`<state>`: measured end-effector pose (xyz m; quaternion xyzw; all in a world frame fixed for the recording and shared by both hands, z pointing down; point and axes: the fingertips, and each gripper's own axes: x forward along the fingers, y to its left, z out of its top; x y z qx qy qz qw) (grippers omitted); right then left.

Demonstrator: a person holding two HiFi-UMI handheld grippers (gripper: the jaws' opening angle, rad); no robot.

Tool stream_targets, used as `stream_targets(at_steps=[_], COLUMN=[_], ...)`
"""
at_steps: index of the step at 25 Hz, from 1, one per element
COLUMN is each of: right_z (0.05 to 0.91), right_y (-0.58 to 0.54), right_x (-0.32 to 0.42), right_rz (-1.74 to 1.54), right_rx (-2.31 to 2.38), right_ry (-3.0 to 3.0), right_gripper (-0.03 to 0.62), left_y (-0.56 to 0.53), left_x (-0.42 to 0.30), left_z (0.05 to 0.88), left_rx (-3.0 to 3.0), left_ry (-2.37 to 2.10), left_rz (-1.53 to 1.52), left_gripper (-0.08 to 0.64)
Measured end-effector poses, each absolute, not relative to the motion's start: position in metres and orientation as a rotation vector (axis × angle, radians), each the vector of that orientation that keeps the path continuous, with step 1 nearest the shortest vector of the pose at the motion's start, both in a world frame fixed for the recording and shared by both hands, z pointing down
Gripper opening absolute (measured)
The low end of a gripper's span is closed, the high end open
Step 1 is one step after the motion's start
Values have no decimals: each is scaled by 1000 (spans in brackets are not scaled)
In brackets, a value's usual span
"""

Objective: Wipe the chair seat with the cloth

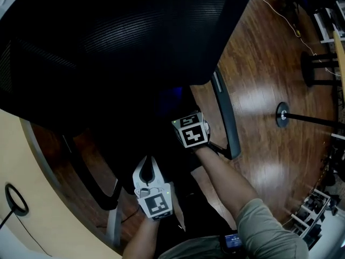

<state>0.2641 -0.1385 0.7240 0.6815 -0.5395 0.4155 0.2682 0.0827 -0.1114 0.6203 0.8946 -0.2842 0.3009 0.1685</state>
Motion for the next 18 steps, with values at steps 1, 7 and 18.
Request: stream_targets(at_steps=[1,7,18], right_z=[727,745,747], right_y=[-131,-95,-82], right_x=[275,311,303], right_rz=[1131,1216,1199], right_rx=[1866,1955,1959], right_ry=[-1425,-1294,-1327], right_gripper=[94,94,92], left_y=[-109,-100,-91], left_x=[86,100,87], left_z=[624,637,648], left_rx=[2546,2553,2509], left_ry=[-798,-778,-879], left_rz=[857,871,862], left_gripper=[5,5,5])
